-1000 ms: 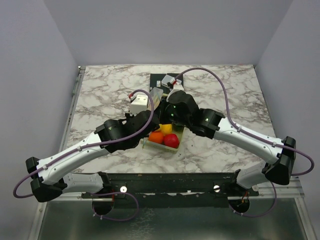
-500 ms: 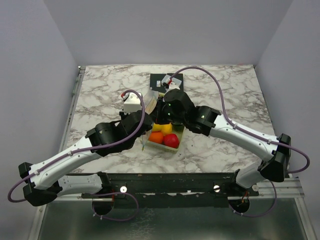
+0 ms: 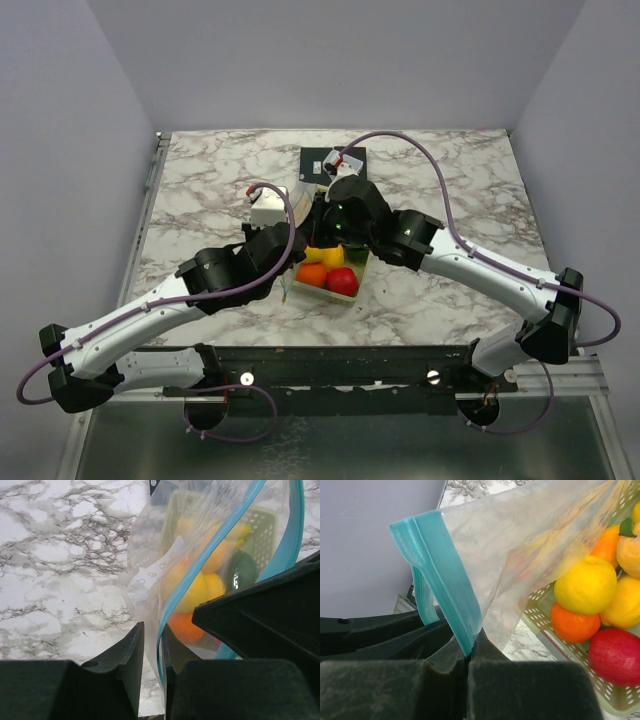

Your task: Place the food in the zip-top bag and seal the zipper

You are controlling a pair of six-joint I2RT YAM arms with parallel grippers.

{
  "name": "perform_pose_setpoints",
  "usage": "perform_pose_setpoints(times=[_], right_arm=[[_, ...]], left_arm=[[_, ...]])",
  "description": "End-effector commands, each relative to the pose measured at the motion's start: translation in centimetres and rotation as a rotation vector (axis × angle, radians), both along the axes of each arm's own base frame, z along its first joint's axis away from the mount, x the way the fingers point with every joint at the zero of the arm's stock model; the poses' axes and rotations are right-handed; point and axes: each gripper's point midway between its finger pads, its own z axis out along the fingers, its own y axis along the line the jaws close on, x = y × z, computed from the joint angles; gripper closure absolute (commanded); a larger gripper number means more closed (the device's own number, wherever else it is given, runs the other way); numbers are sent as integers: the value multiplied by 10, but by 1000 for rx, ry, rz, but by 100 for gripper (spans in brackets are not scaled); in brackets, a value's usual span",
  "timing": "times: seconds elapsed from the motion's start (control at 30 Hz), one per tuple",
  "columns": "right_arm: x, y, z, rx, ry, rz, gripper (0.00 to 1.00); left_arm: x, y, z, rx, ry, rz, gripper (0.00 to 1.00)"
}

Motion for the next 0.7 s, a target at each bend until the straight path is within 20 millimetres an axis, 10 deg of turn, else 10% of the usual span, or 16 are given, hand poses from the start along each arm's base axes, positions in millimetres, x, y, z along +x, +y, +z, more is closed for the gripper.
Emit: perform_pose_setpoints(times=[0.0, 0.27, 0.67], right_arm=[[-7, 4, 12, 27, 8, 29, 99], [-10, 4, 10, 26, 14, 36, 99], [-8, -17, -18, -63, 23, -20, 99]], left_arm=[[4, 4, 3, 11, -38, 21, 79], [9, 4, 3, 21, -62, 35, 99], [10, 24, 34, 80, -112, 74, 100]])
